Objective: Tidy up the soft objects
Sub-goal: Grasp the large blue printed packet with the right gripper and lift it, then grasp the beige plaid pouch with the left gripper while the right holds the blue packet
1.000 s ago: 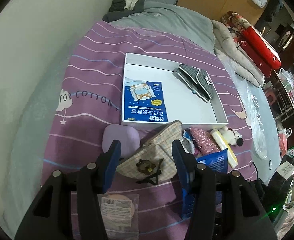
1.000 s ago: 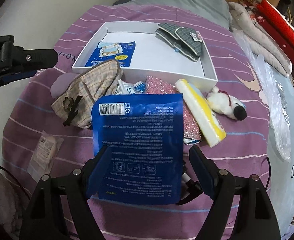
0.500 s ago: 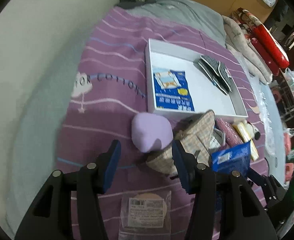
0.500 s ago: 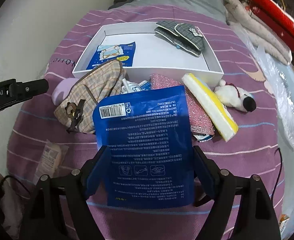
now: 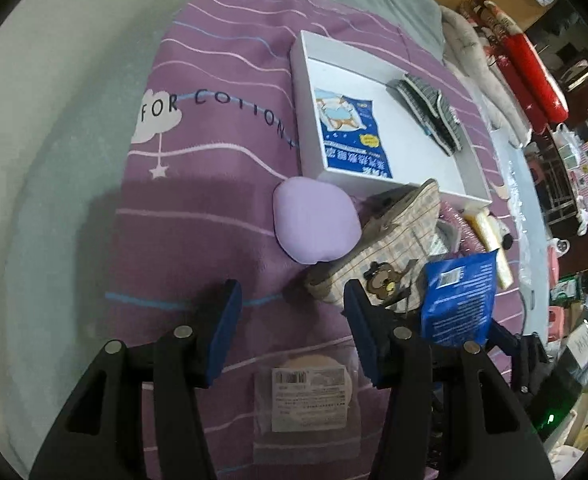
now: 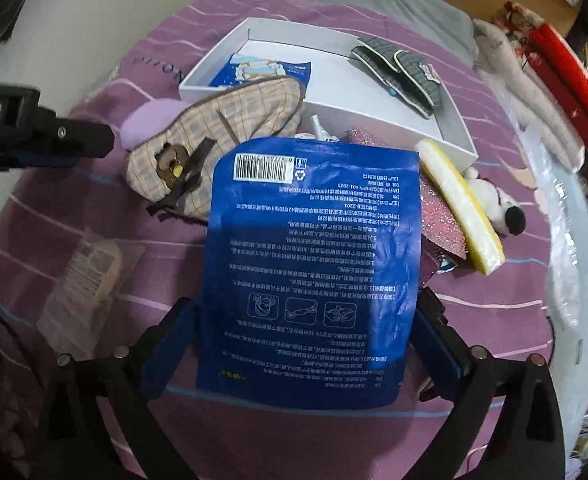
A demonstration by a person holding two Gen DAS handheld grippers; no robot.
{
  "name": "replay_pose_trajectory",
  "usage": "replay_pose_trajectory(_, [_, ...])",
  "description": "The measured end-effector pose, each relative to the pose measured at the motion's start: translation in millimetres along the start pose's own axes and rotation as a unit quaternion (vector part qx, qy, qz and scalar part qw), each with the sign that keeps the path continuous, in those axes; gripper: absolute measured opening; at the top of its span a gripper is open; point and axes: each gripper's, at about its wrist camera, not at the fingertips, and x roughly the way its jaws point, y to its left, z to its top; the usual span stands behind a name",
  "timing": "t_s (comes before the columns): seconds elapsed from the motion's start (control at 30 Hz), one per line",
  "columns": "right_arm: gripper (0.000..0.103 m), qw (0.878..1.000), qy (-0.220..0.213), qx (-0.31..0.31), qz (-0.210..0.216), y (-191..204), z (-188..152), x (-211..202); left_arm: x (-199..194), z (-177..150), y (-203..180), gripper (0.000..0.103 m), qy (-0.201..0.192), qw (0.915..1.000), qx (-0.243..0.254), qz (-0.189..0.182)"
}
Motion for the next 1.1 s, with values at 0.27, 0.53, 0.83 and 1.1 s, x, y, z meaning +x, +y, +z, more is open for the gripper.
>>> replay_pose_trajectory(0.27, [0.098,0.999,-0.005,-0.006,-0.042,3.2,-2.2,0.8,6.3,-0.4,-3.0,0.054,0.009,0.9998,0.010,0.017])
replay_pose_trajectory(0.53, [0.085,1.000,-0.006,0.019,-0.021,-11.4,-1.3,-9.5,3.0,-1.2,-5.9,0.054,0.004,0.9998,0.011,0.015])
replay_pose_trajectory(0.83, [0.083,0.998,-0.019,0.049,0.019,-25.6,1.2,-31.2,0.3,-4.7,-17.6,0.055,-0.004,0.9993,0.036,0.014])
replay_pose_trajectory(1.1, [0.083,0.995,-0.028,0.068,0.064,-35.1,2.1,-41.4,7.1,-3.5,-21.9,0.057,-0.001,0.9979,0.047,-0.045])
